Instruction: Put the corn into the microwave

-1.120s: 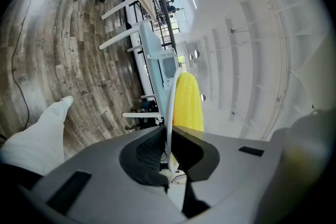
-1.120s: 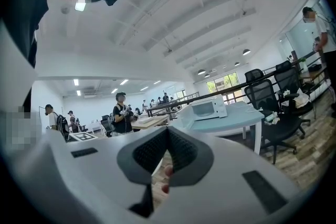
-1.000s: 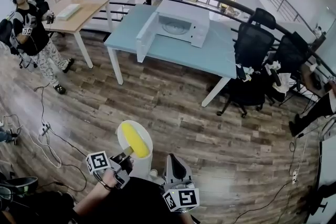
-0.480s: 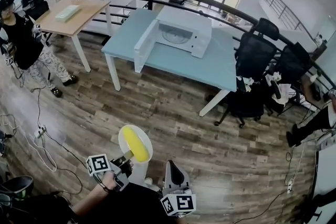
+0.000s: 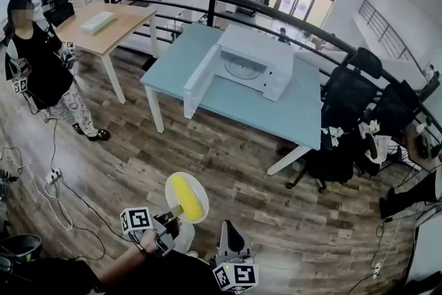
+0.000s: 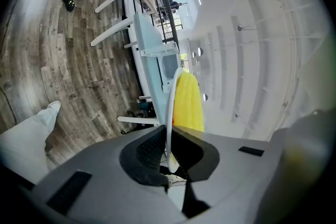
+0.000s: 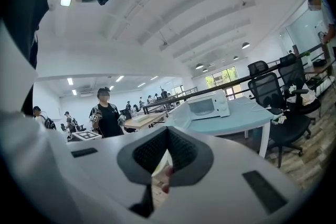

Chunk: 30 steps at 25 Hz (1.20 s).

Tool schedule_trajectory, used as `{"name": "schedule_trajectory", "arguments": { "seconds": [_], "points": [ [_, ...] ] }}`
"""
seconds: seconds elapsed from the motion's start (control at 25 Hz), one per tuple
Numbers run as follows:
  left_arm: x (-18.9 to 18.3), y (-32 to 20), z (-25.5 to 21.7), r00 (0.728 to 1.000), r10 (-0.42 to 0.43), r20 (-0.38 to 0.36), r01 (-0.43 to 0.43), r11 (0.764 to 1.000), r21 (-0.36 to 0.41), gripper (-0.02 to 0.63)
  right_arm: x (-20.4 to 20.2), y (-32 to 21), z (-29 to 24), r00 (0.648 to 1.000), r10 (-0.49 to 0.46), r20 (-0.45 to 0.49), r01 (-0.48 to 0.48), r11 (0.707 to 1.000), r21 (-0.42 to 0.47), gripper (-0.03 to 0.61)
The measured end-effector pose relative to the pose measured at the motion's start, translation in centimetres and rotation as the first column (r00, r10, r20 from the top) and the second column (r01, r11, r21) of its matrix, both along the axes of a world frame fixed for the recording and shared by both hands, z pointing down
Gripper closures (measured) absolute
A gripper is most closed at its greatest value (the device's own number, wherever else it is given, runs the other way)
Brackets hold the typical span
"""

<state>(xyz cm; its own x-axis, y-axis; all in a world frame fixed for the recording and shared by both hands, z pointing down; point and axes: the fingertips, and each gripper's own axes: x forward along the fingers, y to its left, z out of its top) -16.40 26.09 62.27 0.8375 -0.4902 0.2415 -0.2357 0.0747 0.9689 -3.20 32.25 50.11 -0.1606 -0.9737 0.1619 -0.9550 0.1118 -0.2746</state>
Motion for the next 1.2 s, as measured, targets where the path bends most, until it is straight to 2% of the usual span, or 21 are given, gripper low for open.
{"name": "schedule_trajectory", "arguments": {
  "seconds": [0.36, 0.88, 1.2],
  "points": [
    [1.4, -7.0, -1.4, 0.999, 0.035, -0.001, -0.035, 0.999, 0.017, 0.589, 0.4, -7.3, -1.5, 1.000, 0.001, -0.017, -0.001, 1.000, -0.002, 0.571],
    [4.0, -16.6, -2.3, 0.994, 0.109, -0.014, -0.108, 0.993, 0.047, 0.589, 1.4, -15.7, -2.1, 0.998, 0.061, -0.026, -0.060, 0.998, 0.036, 0.571],
    [5.2, -19.3, -0.9, 0.988, 0.153, -0.015, -0.152, 0.988, 0.027, 0.589, 2.5, -18.5, -0.9, 0.995, 0.096, -0.020, -0.096, 0.995, -0.005, 0.571]
  ]
}}
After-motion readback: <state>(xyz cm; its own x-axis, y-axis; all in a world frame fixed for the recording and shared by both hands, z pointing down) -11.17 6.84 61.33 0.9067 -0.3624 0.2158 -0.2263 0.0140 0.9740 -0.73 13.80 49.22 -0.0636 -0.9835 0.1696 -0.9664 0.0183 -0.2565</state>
